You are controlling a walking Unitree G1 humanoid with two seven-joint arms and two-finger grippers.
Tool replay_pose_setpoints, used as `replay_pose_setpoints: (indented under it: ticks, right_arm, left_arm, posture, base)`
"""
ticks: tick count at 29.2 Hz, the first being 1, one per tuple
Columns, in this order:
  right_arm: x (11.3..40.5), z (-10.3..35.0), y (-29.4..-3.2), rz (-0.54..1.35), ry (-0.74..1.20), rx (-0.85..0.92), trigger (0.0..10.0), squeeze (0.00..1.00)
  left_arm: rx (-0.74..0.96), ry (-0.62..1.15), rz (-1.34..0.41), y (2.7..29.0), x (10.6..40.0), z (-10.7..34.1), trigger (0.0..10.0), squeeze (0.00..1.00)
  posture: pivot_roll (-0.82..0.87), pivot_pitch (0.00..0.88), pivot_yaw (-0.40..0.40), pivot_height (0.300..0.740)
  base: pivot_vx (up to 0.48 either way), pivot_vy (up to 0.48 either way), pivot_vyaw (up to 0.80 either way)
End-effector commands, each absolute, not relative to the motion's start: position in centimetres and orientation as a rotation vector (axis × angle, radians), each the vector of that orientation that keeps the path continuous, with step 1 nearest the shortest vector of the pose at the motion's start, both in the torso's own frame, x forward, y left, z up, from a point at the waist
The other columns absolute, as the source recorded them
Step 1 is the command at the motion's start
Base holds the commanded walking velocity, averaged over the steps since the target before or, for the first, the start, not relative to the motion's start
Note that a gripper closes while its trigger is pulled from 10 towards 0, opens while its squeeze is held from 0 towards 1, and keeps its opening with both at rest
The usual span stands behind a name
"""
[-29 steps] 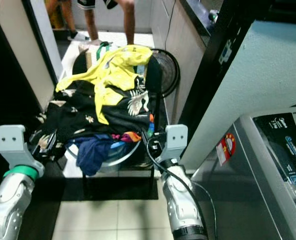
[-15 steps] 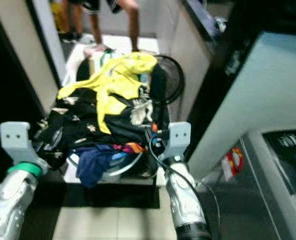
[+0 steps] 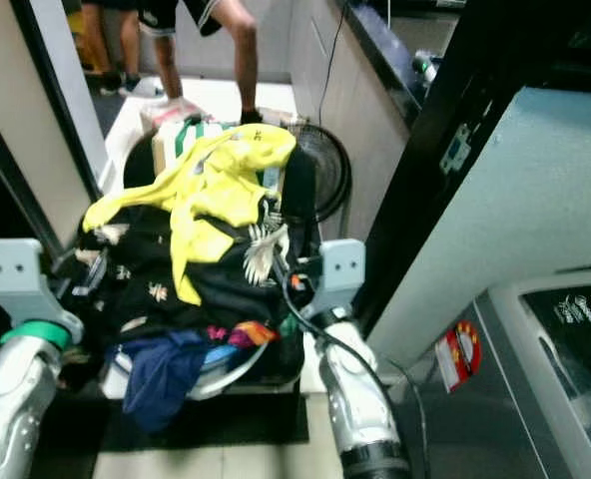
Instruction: Clothes washing
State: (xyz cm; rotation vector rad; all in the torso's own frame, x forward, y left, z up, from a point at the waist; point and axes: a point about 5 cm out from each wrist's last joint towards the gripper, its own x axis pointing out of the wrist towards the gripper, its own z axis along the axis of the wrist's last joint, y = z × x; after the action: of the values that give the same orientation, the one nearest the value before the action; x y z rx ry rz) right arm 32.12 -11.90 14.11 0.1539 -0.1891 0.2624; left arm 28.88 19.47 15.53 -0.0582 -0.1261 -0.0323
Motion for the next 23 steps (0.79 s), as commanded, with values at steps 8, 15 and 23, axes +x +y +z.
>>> replay_pose_setpoints:
  ticks: [8, 15, 23]
  right_arm:
    - [32.6, 15.2, -11.9, 0.268, -0.211, 0.18, 10.0, 0.0]
    - [32.7, 16.5, -11.4, 0.303, -0.256, 0.191, 10.0, 0.0]
    - [33.0, 18.7, -10.9, 0.334, -0.317, 0.242, 10.0, 0.0]
  left_arm:
    - [-0.053, -0.11, -0.038, 19.4, 28.8, 15.2, 10.0, 0.0]
    - [-0.052, -0.113, -0.038, 19.4, 28.8, 15.3, 10.0, 0.0]
    - [-0.063, -0.122, -0.039, 19.4, 28.9, 15.5, 10.0, 0.0]
  posture:
    - [0.13, 0.033, 0.011, 0.74]
    - [0.13, 0.033, 0.01, 0.74]
    - [0.13, 0.028, 0.01, 0.74]
  base:
    - [0.358, 0.0, 0.0]
    - [0.349, 0.0, 0.34]
    - [0.323, 0.0, 0.0]
